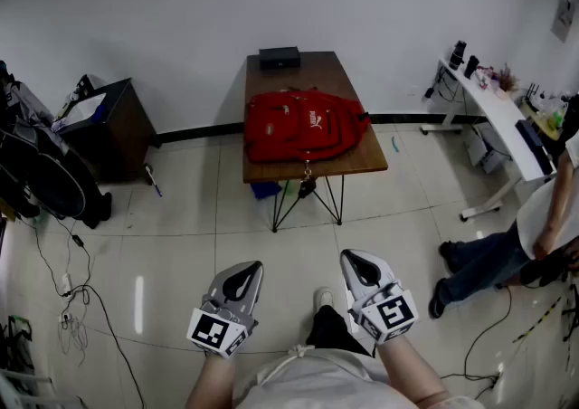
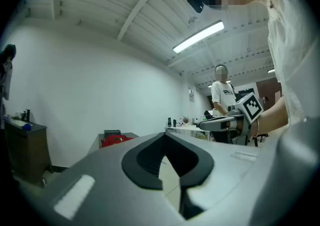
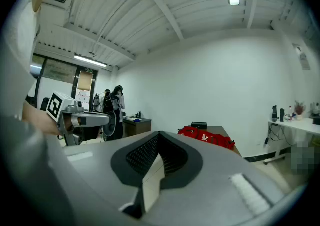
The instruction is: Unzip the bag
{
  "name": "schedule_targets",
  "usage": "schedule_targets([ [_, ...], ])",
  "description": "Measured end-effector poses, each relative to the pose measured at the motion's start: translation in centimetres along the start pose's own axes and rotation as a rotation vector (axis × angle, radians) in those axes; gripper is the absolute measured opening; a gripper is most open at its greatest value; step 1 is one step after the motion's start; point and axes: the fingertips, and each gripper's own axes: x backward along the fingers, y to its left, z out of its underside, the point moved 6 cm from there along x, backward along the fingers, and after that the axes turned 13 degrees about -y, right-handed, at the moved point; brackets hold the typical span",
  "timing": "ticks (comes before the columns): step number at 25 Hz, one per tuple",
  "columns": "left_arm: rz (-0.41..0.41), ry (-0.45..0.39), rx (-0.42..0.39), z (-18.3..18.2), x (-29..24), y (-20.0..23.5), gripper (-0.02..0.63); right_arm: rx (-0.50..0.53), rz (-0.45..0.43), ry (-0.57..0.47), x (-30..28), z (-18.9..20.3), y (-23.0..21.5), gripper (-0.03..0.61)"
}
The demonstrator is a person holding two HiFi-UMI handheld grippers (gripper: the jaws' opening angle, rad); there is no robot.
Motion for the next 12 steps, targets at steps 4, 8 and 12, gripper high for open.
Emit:
schedule_targets([
  [4, -0.029, 0.007, -0.005, 1.9, -3.9, 2.7, 0.006, -0.024, -0.005, 0.016, -3.7, 1.8, -4.5, 0.005],
  [8, -0.059, 0.015, -0.016, 3.6, -9.4, 6.1, 0.006, -0.019, -0.032, 0.005, -9.0, 2.7, -10.3, 0.005],
  [12, -0.082, 0.016, -0.015, 4.9, -16.5, 9.9, 0.006, -0.034, -0.064, 0.013, -14.8, 3.1, -16.6, 0.005],
])
